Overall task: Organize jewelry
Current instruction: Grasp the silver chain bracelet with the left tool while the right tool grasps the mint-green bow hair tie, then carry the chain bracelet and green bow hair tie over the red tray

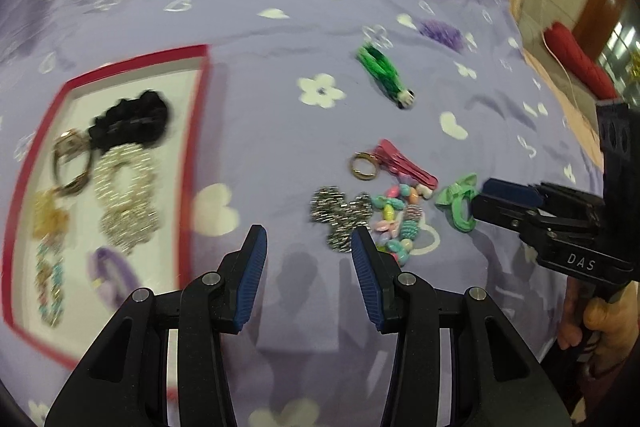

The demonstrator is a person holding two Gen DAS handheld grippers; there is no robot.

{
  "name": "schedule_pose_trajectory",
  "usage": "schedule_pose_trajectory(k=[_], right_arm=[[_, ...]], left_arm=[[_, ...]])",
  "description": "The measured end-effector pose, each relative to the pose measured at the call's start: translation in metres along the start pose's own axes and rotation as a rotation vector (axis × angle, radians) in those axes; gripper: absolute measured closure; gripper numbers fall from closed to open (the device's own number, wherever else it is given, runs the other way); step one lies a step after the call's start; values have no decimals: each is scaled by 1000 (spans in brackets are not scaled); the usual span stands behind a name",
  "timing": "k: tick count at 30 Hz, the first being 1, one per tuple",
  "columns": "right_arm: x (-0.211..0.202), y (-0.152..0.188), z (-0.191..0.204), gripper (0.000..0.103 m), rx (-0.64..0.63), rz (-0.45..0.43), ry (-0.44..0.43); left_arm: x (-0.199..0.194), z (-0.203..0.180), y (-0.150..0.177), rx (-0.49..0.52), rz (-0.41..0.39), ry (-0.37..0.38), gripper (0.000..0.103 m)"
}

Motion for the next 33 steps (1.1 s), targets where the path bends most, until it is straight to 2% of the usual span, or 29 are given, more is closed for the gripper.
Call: schedule_pose_trajectory(k=[3,6,9,10,11,12,13,14,17,25,33], right_arm=[[9,3,-3,60,1,17,8],[16,5,-4,60,-1,22,10],[21,5,-3,61,-17,16,18],[21,5,-2,62,-23,13,20],[22,5,-2,64,-31,11,22],[22,5,-1,66,-38,10,25],[23,6,-1,74,-38,9,23],[23,6,-1,81,-34,10,18],[21,5,-2,94,-31,4,26],[6,-2,-2,97,23,-30,-13],[-11,-15,20,97,19,-66,-60]], left_arm=[[17,-9,3,34,32,13,60],[34,-11,6,60,61,-9,60],[41,-15,2,59,54,17,61],[43,-16,2,61,50,22,66],[44,-18,1,65,47,29,75],[45,-19,1,68,45,37,80],[45,-21,2,68,44,47,85],[44,-21,2,68,40,54,85],[40,-22,3,59,25,74,89],[12,-19,-2,16,-31,87,90],[-23,-5,-5,-54,-86,75,90]])
Point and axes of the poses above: each gripper's, at about its wrist camera, not at the fingertips, and x roughly the way its jaws point, z to its left, y to its underside, the point moved 8 cm from there along x, roughly the way its jaws point, and after that the axes turned 15 degrees about -z, right-handed, at the moved point
